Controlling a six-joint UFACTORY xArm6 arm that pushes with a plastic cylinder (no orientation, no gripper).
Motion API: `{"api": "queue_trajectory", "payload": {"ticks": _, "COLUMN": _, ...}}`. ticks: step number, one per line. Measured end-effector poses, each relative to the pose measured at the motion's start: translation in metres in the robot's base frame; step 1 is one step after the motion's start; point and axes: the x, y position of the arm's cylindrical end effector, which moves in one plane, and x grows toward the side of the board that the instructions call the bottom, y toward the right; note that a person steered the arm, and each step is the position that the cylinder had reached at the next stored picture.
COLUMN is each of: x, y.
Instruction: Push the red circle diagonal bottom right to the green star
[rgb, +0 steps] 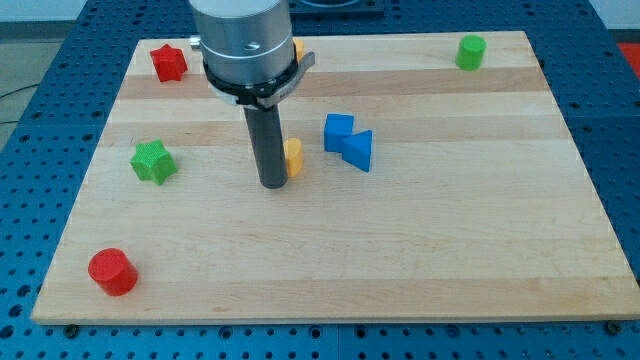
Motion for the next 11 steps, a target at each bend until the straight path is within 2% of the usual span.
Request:
{"api": "queue_trajectory", "payload": {"ticks": 1, "x": -0.013, "y": 0.025}}
{"api": "queue_trajectory", "payload": {"ticks": 2, "x": 0.070, "y": 0.000}}
{"api": "queue_trajectory", "payload": {"ticks": 3, "x": 0.113, "y": -0.029}}
{"api": "queue_trajectory", "payload": {"ticks": 4, "x": 0.145, "y": -0.080}}
{"api": "queue_trajectory", "payload": {"ticks": 5, "x": 0.160, "y": -0.109}}
{"api": "queue_trajectory", "payload": {"ticks": 7, "x": 0.155, "y": -0.164}}
{"api": "queue_trajectory", "payload": {"ticks": 10, "x": 0.143, "y": -0.183}}
{"api": "queue_trajectory", "payload": {"ticks": 11, "x": 0.094, "y": -0.178}}
